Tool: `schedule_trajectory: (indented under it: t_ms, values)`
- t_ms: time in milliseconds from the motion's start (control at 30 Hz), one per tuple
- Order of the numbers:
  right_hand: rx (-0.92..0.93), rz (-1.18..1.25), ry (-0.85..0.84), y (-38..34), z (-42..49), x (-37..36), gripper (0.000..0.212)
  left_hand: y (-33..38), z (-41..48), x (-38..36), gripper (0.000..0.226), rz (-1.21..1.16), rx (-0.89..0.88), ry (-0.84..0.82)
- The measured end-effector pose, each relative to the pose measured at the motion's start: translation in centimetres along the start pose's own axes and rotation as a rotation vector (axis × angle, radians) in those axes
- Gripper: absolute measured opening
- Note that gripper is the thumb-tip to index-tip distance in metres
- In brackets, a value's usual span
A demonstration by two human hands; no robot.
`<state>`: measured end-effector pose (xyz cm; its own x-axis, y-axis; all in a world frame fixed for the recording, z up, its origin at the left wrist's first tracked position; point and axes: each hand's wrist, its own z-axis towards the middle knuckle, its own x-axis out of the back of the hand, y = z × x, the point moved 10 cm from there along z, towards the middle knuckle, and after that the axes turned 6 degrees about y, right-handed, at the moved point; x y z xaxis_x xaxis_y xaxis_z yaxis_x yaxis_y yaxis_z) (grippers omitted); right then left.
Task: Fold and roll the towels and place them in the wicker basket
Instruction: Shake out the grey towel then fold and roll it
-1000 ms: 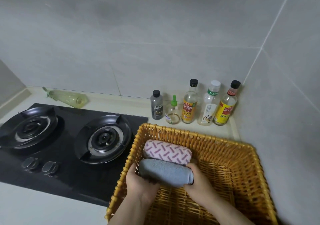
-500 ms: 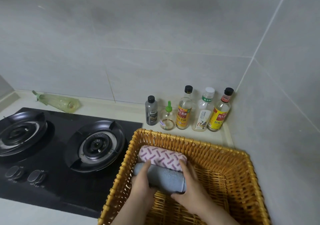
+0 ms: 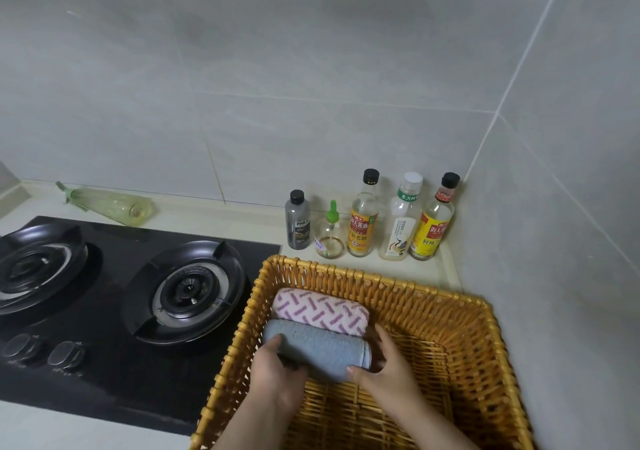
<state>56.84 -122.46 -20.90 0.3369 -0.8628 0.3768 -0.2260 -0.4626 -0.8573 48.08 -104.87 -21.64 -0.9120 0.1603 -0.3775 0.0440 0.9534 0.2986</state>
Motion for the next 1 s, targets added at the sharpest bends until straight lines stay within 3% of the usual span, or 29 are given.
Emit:
schedule_trajectory:
  t_ms: [167, 333, 533, 733, 867, 1000]
  values:
    - [0.082, -0.127, 0.014, -1.3, -0.3, -0.5, 0.1, 0.1, 0.3, -0.1, 0.053, 0.034, -0.001, 0.005]
    - [0.235, -0.274, -0.011, -3.3, -0.5, -1.2, 0.125, 0.9, 0.5, 0.0, 0.052, 0.061, -0.063, 0.029]
    - [0.252, -0.372, 0.018, -3.5, 0.2, -1.2, 0.128, 1.0, 0.2, 0.2, 0.052, 0.074, -0.073, 0.04]
    - [0.13, -0.282, 0.02, -2.1, 1.4, -0.8, 0.127, 0.9, 0.3, 0.5, 0.056, 0.122, -0.071, 0.079]
    - [0.173, -0.213, 0.008, -1.4, 2.0, -1.6, 0.114, 1.0, 0.2, 0.4, 0.056, 0.095, -0.073, 0.079]
    - [0.177, -0.225, -0.061, -1.7, 1.2, -1.6, 0.117, 0.8, -0.4, 0.4, 0.052, 0.091, -0.07, 0.054]
